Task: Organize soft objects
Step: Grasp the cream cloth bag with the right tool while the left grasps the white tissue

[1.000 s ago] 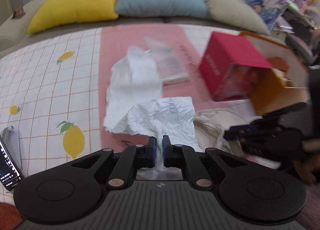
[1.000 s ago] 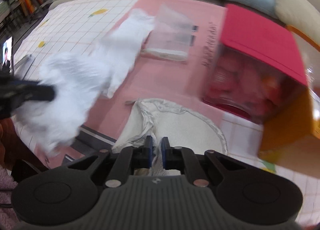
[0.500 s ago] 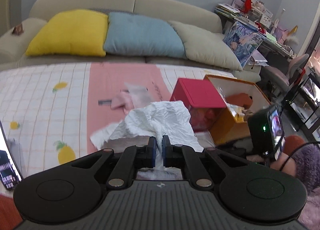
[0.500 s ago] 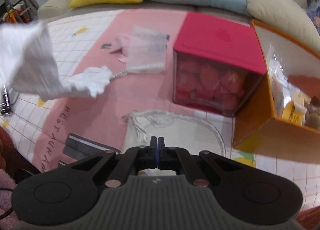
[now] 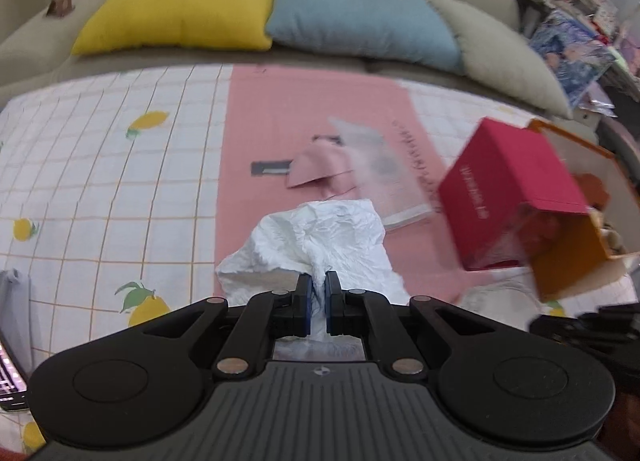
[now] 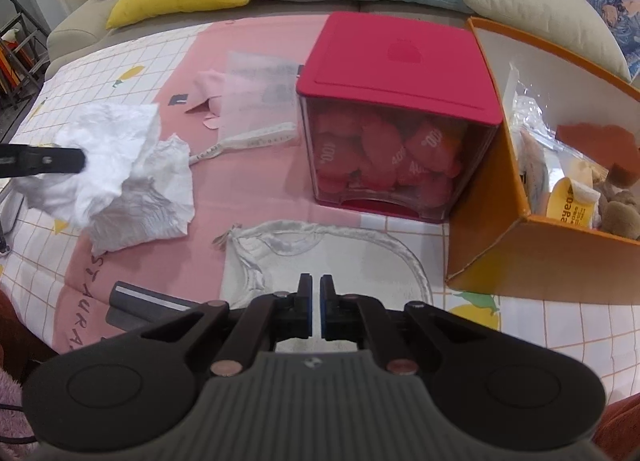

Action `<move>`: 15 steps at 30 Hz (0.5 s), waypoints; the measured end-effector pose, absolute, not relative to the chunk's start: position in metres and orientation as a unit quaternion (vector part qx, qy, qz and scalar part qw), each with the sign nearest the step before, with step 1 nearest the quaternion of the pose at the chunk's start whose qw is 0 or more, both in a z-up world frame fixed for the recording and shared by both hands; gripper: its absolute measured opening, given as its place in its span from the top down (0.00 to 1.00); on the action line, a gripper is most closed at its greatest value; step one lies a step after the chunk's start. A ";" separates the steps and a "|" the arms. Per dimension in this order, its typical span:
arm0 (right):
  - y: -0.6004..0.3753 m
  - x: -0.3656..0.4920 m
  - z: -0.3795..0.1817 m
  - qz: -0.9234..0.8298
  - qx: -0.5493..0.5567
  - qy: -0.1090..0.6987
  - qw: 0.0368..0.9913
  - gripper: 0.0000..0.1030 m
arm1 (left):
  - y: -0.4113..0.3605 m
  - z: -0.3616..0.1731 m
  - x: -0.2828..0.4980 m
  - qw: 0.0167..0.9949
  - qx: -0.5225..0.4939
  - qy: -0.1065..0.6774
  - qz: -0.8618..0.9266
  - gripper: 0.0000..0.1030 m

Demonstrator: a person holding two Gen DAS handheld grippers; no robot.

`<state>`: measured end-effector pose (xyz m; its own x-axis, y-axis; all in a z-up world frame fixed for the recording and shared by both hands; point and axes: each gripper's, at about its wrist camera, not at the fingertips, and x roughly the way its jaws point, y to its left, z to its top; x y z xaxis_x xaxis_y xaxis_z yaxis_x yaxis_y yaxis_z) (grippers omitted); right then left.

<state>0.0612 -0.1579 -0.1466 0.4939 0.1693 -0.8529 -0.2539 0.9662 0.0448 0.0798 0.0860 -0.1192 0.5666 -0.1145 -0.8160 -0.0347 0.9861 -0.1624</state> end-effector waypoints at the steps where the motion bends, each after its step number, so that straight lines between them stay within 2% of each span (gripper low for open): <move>1: -0.158 0.062 -0.148 0.121 -0.043 0.489 0.863 0.98 | 0.089 -0.126 0.083 0.880 -0.083 0.467 -0.021 0.93; 5: -0.160 0.065 -0.150 0.116 -0.039 0.489 0.864 0.95 | 0.092 -0.147 0.089 0.868 -0.098 0.486 -0.012 0.88; 7: -0.161 0.068 -0.153 0.111 -0.037 0.491 0.863 0.77 | 0.092 -0.155 0.089 0.864 -0.099 0.493 -0.002 0.83; 8: -0.162 0.068 -0.153 0.108 -0.035 0.491 0.864 0.59 | 0.092 -0.158 0.088 0.863 -0.096 0.496 0.007 0.72; 9: -0.163 0.068 -0.154 0.103 -0.032 0.490 0.865 0.50 | 0.092 -0.160 0.088 0.860 -0.093 0.501 0.016 0.64; 10: -0.166 0.067 -0.154 0.097 -0.029 0.490 0.866 0.47 | 0.092 -0.161 0.088 0.858 -0.092 0.504 0.027 0.46; 11: -0.169 0.066 -0.156 0.091 -0.024 0.491 0.866 0.36 | 0.092 -0.163 0.086 0.857 -0.092 0.505 0.040 0.28; 12: -0.171 0.067 -0.157 0.083 -0.019 0.493 0.866 0.24 | 0.093 -0.164 0.084 0.857 -0.096 0.504 0.052 0.23; 15: -0.181 0.070 -0.163 0.064 0.002 0.500 0.864 0.17 | 0.096 -0.173 0.084 0.844 -0.109 0.522 0.062 0.16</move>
<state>0.0704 -0.1814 -0.1632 0.4913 0.1118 -0.8638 -0.1085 0.9919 0.0667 0.0844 0.0959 -0.1728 0.4474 -0.0096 -0.8943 -0.2189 0.9684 -0.1199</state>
